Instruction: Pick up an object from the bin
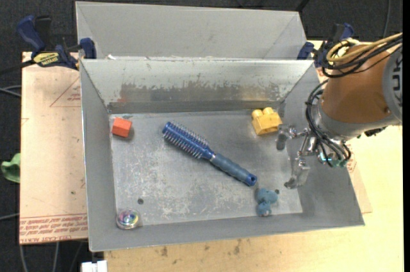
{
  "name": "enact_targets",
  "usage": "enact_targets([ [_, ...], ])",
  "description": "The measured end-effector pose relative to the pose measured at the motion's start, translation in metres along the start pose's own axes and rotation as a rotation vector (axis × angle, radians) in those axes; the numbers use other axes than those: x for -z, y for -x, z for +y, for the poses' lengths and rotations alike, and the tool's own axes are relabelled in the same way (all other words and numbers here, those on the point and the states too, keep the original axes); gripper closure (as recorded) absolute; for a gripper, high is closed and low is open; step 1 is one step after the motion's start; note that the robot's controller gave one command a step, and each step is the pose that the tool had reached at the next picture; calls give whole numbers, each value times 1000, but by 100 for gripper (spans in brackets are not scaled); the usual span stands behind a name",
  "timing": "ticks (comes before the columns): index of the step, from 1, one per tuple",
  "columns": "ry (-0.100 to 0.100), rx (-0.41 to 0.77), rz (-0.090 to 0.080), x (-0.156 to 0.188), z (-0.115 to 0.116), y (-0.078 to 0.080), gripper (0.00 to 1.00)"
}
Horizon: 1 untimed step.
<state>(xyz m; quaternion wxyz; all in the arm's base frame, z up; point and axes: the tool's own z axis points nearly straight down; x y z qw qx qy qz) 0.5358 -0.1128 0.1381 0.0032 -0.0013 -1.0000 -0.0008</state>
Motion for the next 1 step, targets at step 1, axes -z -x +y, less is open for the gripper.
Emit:
enact_targets([
  [1, 3, -59, -7, -71, 91, -50, 0],
])
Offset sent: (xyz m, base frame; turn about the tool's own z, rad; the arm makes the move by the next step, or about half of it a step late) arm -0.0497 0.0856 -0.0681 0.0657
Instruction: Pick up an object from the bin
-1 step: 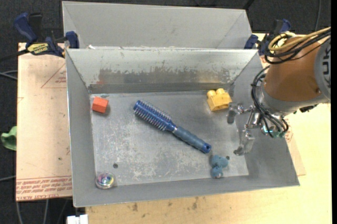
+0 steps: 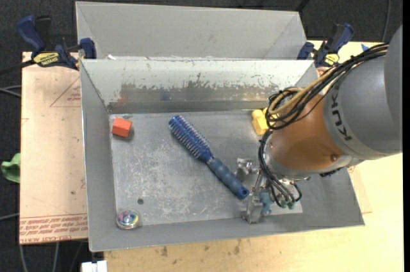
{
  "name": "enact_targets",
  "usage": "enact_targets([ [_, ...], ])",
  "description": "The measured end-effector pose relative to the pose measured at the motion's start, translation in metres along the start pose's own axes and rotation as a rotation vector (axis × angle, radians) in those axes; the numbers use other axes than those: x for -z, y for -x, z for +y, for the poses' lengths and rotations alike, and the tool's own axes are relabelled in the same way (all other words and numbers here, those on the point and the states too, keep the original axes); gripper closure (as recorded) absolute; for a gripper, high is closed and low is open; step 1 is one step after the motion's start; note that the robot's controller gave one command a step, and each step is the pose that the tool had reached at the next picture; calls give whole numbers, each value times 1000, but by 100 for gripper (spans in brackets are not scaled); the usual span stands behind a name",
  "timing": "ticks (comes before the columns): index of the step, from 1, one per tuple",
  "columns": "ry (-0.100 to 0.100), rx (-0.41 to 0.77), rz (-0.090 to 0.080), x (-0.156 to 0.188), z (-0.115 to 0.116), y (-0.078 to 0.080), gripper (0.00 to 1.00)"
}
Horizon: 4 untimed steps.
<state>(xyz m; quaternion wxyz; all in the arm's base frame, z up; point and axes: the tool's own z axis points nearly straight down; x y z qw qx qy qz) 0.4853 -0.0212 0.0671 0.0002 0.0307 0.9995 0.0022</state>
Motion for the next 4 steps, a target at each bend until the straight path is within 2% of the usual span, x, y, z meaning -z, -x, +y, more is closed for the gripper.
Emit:
enact_targets([
  [1, -4, -5, 0, 3, -5, 2, 100],
  [2, -4, 705, -3, 3, 0, 65, 100],
  [3, -3, 704, -2, 3, 0, 65, 0],
  [4, -6, 616, -3, 53, -45, 44, 0],
])
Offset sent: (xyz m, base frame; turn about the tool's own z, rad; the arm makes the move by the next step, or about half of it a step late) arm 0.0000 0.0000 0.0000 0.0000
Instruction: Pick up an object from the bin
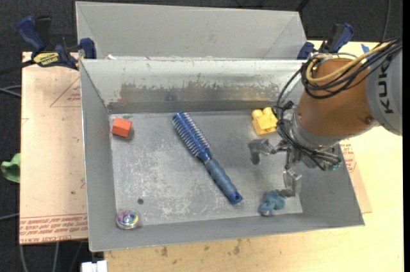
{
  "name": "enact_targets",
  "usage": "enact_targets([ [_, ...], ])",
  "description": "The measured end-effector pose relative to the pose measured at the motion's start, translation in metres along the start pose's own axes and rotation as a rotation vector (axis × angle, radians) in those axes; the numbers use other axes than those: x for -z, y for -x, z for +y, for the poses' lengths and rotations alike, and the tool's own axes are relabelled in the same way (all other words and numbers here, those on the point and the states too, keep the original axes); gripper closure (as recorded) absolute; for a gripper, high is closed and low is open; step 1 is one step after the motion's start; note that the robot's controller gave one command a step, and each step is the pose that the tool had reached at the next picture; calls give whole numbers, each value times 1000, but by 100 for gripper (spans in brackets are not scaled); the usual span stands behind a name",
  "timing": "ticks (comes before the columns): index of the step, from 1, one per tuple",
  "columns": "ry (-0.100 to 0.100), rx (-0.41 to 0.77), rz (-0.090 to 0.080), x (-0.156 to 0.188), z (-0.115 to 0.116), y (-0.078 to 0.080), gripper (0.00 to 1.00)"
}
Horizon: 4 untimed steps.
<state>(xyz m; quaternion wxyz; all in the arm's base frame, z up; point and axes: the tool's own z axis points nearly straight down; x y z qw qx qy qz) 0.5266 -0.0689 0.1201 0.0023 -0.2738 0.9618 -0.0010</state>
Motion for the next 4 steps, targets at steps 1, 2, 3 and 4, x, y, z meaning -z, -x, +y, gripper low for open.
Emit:
enact_targets([
  [1, 3, -225, 4, -20, -4, -53, 0],
  [2, 2, -237, 1, -11, -15, -47, 0],
  [3, -6, -131, -13, -48, -1, -49, 0],
  [4, 2, -129, 1, -50, 2, -53, 100],
])
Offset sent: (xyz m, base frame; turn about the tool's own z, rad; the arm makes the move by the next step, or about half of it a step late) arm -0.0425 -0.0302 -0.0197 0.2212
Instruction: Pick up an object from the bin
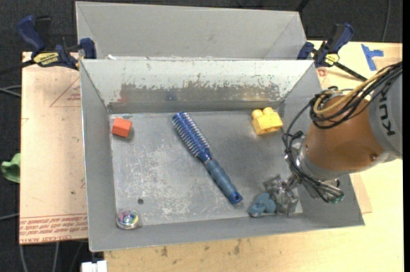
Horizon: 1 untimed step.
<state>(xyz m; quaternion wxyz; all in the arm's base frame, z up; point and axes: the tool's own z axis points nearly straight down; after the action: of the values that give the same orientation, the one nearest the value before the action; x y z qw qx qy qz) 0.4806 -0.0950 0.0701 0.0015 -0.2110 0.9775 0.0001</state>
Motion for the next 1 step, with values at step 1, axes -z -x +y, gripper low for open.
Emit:
enact_targets([
  [1, -7, 0, -17, 2, -1, 5, 0],
])
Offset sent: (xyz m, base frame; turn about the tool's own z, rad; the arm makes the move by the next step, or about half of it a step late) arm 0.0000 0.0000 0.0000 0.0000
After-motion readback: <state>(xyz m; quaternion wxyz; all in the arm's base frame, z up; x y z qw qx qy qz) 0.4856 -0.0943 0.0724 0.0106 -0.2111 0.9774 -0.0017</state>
